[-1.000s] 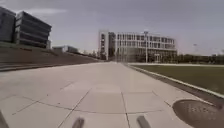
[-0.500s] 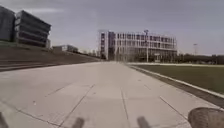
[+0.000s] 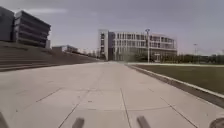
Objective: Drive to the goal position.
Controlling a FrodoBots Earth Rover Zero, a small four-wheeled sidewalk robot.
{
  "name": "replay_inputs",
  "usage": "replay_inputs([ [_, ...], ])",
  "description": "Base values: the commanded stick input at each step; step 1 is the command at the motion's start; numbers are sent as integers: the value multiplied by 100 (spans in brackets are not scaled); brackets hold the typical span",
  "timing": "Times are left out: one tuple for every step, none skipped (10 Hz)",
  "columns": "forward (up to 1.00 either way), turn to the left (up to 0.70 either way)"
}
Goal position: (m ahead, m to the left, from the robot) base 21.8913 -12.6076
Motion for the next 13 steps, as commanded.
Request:
replay_inputs([
  [70, 0],
  [70, 0],
  [70, 0],
  [70, 0],
  [70, 0],
  [70, 0],
  [70, 0],
  [70, 0],
  [70, 0],
  [70, 0],
  [70, 0],
  [70, 0],
  [70, 0],
])
